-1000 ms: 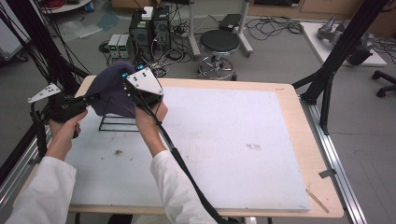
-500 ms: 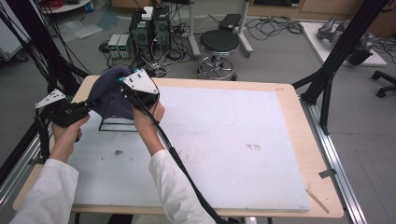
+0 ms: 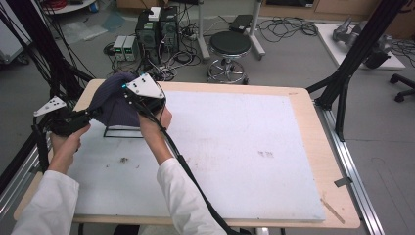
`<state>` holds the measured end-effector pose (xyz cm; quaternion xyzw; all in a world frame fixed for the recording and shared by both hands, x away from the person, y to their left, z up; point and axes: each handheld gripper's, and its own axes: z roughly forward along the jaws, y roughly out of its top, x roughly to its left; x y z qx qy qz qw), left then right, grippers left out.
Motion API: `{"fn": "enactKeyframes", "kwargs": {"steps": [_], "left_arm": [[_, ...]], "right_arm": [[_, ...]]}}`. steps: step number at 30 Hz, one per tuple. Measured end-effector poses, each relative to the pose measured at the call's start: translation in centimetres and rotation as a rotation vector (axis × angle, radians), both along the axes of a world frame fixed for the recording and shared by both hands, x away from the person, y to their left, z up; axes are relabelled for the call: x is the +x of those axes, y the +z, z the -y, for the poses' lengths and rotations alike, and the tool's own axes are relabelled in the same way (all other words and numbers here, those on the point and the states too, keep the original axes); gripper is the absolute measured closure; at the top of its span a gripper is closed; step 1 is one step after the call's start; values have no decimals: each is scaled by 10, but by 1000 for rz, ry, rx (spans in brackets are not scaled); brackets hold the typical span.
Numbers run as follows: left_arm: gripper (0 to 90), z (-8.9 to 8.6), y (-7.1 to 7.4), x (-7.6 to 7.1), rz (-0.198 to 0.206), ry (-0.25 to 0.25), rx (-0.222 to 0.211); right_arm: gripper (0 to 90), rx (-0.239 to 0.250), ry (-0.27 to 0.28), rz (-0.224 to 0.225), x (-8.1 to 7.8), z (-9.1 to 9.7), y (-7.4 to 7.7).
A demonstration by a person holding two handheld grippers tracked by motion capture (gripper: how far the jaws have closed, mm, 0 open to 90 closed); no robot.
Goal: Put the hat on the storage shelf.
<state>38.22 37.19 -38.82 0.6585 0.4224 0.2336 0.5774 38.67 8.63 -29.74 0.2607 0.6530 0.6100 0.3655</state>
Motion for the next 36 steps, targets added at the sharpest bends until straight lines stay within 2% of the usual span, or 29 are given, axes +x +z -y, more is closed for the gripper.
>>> {"fn": "enactKeyframes", "kwargs": {"steps": [6, 11, 17, 18, 21, 24, 25, 26, 29, 32, 33, 34, 35, 36], "left_arm": [[826, -5, -9, -5, -20, 12, -16], [827, -7, -13, -5, -38, 20, -20], [826, -7, -21, -4, -77, 22, -41], [825, -6, -21, -3, -80, 27, -41], [821, -5, -21, -3, -85, 33, -48], [803, -6, -20, -4, -75, 30, -58], [803, -6, -19, -5, -72, 33, -61], [774, -6, -18, -7, -77, 38, -49], [685, -9, -19, -10, -102, 54, -35], [608, -14, -19, -12, -114, 62, -42], [591, -18, -20, -17, -90, 75, -68], [575, -18, -20, -17, -90, 75, -68], [575, -20, -21, -20, -68, 91, -82], [535, -24, -23, -25, -35, 118, -120]], "right_arm": [[583, -23, 18, -36, 3, -2, -5], [582, -33, 23, -47, 4, -4, -7], [524, -40, 36, -82, 9, -4, -10], [478, -35, 39, -101, 9, -3, -10], [380, -28, 53, -117, 8, 0, -8], [292, -37, 81, -116, 5, 5, -4], [292, -37, 81, -116, 5, 5, -4], [238, -39, 101, -117, 2, 8, -2], [182, -18, 128, -133, -3, 19, -2], [129, -18, 122, -145, -5, 30, -2], [124, -16, 122, -151, -5, 34, -2], [122, -8, 120, -156, -4, 38, -3], [122, -8, 120, -156, -4, 38, -3], [118, 9, 105, -168, -3, 46, -3]]}}
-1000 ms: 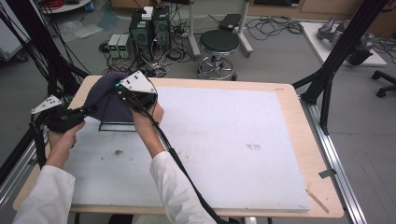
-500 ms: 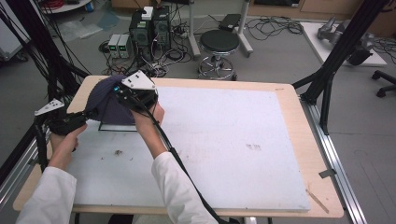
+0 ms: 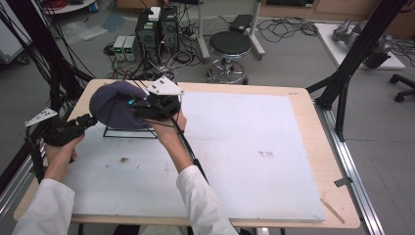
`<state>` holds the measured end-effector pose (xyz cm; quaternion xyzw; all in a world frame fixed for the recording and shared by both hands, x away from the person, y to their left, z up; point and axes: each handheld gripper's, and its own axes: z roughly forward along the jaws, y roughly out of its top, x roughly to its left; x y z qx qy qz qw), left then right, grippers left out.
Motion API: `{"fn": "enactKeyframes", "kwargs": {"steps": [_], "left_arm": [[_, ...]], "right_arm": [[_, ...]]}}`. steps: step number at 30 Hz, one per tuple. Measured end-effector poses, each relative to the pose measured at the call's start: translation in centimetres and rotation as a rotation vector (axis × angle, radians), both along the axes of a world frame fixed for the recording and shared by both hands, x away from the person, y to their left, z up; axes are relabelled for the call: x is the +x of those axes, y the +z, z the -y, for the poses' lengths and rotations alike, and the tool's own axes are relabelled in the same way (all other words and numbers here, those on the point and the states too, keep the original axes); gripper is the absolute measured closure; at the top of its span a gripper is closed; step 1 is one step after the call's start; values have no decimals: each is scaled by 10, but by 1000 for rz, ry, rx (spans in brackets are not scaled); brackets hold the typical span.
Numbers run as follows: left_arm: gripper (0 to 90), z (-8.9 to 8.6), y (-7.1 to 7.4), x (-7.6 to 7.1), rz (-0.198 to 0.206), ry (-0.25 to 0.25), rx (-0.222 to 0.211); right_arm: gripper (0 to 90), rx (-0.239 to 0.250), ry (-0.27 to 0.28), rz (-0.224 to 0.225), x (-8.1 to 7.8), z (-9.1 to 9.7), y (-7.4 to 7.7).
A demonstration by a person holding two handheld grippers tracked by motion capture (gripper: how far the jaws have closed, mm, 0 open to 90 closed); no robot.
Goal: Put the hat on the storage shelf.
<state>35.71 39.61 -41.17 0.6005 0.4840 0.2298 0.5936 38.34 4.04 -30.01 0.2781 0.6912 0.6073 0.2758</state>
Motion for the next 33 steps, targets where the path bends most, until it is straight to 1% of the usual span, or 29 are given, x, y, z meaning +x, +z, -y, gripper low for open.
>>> {"fn": "enactKeyframes", "kwargs": {"steps": [1, 2, 3, 5, 6, 7, 8, 9, 11, 13, 14, 17, 20, 21, 24, 28, 29, 30, 31, 32, 33], "left_arm": [[524, 0, 0, 0, 0, 0, 0], [524, -2, -1, -2, 7, 5, -8], [481, -5, -1, -4, 13, 19, -17], [462, -7, -2, -8, 26, 37, -24], [462, -9, -2, -10, 41, 44, -34], [447, -9, -2, -12, 50, 45, -47], [441, -10, -2, -14, 58, 47, -54], [441, -9, -2, -15, 65, 50, -56], [422, -8, -2, -18, 77, 53, -54], [411, -7, -1, -20, 82, 57, -59], [387, -6, -1, -20, 85, 58, -60], [356, -3, 0, -24, 112, 66, -68], [337, 1, 3, -28, 141, 74, -64], [325, 3, 3, -29, 150, 80, -63], [312, 6, 5, -33, 167, 85, -61], [287, 10, 7, -39, 189, 97, -56], [287, 11, 7, -40, 194, 101, -51], [274, 12, 7, -41, 198, 109, -44], [274, 13, 7, -43, 202, 116, -38], [265, 14, 7, -44, 204, 121, -34], [259, 15, 7, -45, 206, 128, -32]], "right_arm": [[118, 0, 0, 0, 0, 0, 0], [118, 8, -9, -1, 1, 4, 0], [115, 20, -18, -13, 2, 11, -1], [114, 23, -28, -14, 4, 17, -2], [114, 23, -28, -14, 4, 17, -2], [114, 34, -42, -21, 5, 24, -3], [114, 40, -47, -24, 5, 26, -4], [114, 40, -47, -24, 5, 26, -4], [112, 46, -64, -30, 6, 34, -5], [113, 50, -70, -31, 6, 37, -6], [112, 51, -83, -28, 6, 41, -6], [113, 57, -110, -20, 5, 51, -7], [113, 47, -125, -29, 5, 58, -8], [113, 42, -147, -33, 5, 66, -8], [113, 48, -183, -40, 3, 77, -7], [112, 40, -227, -26, -2, 93, -7], [112, 40, -227, -26, -2, 93, -7], [113, 32, -251, -19, -5, 102, -8], [113, 32, -251, -19, -5, 102, -8], [113, 24, -275, -17, -8, 111, -9], [113, 24, -281, -19, -9, 117, -9]]}}
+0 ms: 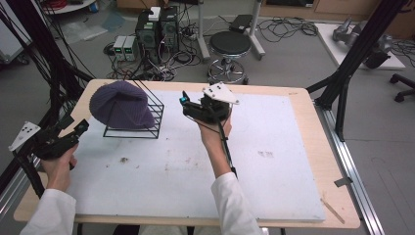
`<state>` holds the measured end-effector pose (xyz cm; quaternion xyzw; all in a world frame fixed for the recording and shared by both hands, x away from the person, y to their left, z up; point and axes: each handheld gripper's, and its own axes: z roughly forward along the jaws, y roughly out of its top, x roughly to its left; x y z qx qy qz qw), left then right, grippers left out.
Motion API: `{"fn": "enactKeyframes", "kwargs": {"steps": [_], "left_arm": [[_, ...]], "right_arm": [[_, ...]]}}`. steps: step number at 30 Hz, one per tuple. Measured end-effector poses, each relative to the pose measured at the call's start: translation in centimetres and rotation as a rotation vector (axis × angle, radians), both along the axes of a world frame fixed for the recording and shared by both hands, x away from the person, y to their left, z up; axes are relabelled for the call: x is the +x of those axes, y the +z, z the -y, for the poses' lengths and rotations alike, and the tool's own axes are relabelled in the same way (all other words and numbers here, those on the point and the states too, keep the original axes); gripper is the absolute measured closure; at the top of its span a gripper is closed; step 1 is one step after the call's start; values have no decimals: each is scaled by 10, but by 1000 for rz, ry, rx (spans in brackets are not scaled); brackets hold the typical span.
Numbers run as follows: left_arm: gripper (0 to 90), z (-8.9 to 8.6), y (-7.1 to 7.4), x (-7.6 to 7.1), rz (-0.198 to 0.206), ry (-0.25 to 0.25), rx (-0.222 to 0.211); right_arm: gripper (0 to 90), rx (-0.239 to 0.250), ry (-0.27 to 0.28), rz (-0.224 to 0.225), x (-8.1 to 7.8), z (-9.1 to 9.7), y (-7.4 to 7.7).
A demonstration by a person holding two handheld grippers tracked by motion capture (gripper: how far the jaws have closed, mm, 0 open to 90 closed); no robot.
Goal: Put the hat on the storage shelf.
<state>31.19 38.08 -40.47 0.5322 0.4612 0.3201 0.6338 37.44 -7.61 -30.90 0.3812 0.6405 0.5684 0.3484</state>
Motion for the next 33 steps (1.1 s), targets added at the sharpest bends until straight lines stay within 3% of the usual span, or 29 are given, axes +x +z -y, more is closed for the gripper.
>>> {"fn": "enactKeyframes", "kwargs": {"steps": [12, 20, 24, 33], "left_arm": [[224, 8, -6, -13, 22, 41, -27], [219, 17, -1, -22, 44, 55, 17], [218, 20, 1, -26, 54, 60, 25], [217, 24, 0, -30, 67, 82, 37]], "right_arm": [[113, 8, -76, 7, -22, 54, -3], [113, 16, -120, 0, -38, 89, -11], [113, 27, -156, 14, -49, 111, -12], [113, 63, -223, 21, -66, 139, -21]]}}
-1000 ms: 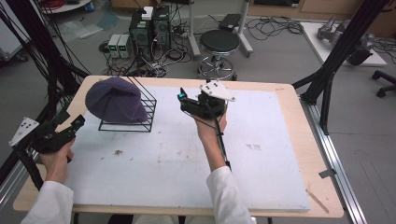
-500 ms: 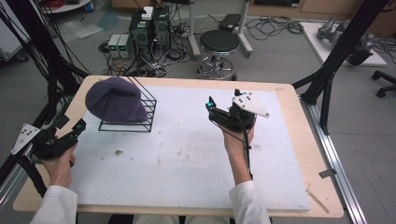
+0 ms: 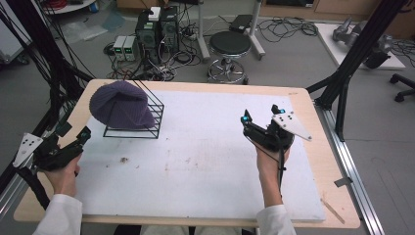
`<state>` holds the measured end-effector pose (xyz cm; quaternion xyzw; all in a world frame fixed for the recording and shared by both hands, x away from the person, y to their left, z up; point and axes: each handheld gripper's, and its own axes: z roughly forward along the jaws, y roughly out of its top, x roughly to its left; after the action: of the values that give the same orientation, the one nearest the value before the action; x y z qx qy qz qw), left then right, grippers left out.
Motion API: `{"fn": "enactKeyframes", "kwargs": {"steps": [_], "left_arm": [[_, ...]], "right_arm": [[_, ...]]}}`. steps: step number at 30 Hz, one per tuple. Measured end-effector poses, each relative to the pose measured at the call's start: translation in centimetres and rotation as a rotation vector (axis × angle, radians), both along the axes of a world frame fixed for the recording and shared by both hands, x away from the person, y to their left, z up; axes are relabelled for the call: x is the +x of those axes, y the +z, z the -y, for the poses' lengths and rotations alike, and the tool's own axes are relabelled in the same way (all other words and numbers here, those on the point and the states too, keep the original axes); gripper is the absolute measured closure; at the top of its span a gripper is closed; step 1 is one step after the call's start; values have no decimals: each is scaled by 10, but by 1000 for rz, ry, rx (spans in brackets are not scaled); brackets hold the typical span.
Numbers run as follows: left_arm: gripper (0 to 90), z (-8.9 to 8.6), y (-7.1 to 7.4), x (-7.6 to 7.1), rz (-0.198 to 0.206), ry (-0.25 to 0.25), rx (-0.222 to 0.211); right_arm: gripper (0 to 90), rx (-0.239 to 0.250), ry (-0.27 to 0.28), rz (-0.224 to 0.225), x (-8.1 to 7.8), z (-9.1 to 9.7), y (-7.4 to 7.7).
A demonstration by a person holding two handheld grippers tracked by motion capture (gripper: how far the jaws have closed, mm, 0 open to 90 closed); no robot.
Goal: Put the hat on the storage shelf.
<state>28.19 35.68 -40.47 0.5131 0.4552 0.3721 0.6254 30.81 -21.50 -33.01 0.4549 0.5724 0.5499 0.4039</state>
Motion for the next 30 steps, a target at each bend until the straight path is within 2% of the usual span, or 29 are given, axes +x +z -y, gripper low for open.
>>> {"fn": "enactKeyframes", "kwargs": {"steps": [3, 9, 13, 15, 16, 20, 28, 29, 30], "left_arm": [[216, 2, -1, -2, -1, 8, 14], [216, 3, -4, -6, -3, 32, 27], [216, 5, -8, -8, -12, 44, 34], [216, 4, -10, -8, -16, 42, 7], [216, 3, -11, -9, -16, 43, 0], [216, 1, -13, -12, -20, 56, 1], [215, 3, -20, -16, -34, 56, 15], [214, 3, -20, -16, -30, 54, 10], [212, 3, -21, -17, -27, 53, 12]], "right_arm": [[113, 0, -20, 13, -4, 5, -3], [114, -22, -70, -13, -19, 25, -22], [113, -17, -95, -27, -25, 35, -31], [113, -7, -122, -51, -30, 43, -41], [113, -7, -122, -51, -30, 43, -41], [114, 1, -164, -58, -39, 52, -57], [113, 9, -208, -36, -50, 62, -74], [113, 7, -213, -26, -52, 62, -76], [113, -4, -224, 4, -55, 63, -78]]}}
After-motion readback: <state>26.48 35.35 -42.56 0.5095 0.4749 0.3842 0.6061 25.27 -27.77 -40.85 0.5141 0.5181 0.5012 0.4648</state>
